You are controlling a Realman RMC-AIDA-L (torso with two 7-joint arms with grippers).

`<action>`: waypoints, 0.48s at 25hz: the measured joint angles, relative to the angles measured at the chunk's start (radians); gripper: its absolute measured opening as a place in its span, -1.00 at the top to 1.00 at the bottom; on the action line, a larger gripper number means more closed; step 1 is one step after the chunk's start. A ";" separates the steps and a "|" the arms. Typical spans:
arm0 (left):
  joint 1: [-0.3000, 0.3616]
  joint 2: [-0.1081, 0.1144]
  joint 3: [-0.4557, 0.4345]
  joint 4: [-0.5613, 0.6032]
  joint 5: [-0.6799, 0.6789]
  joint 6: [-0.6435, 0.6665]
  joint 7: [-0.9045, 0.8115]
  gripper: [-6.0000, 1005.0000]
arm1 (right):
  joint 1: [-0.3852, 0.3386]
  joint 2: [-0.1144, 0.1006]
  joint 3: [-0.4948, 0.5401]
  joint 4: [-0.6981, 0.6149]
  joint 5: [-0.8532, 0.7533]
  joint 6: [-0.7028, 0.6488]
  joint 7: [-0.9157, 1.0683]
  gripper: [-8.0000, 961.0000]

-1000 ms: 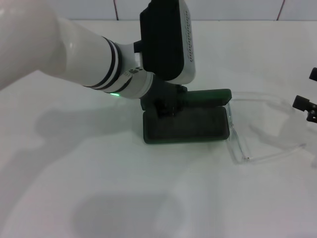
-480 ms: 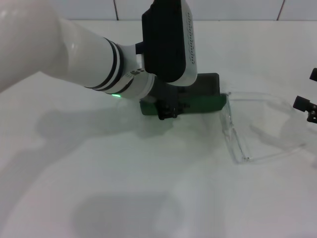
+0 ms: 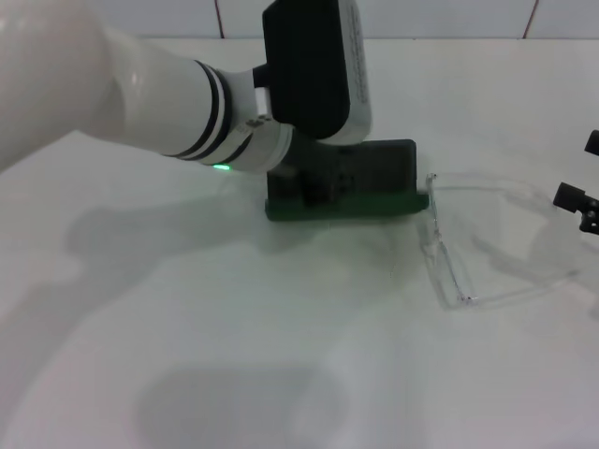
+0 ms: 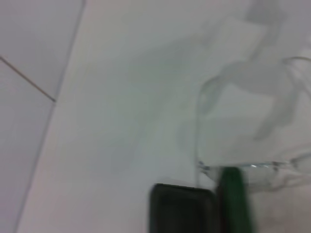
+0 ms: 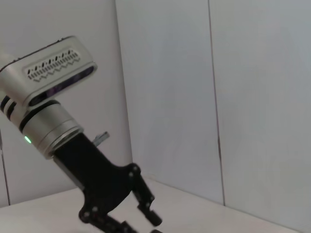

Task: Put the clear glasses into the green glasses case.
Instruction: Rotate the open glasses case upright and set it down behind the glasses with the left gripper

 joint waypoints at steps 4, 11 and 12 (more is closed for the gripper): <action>0.001 0.000 0.000 -0.023 0.004 -0.059 -0.008 0.33 | -0.003 0.000 0.000 0.001 0.000 0.000 -0.001 -0.81; 0.010 -0.001 0.015 -0.055 0.005 -0.088 -0.011 0.35 | -0.006 0.000 0.003 0.001 0.001 0.000 -0.001 -0.81; 0.013 -0.002 0.018 -0.055 0.005 -0.089 -0.011 0.35 | -0.007 -0.001 0.008 0.001 0.001 0.000 -0.001 -0.81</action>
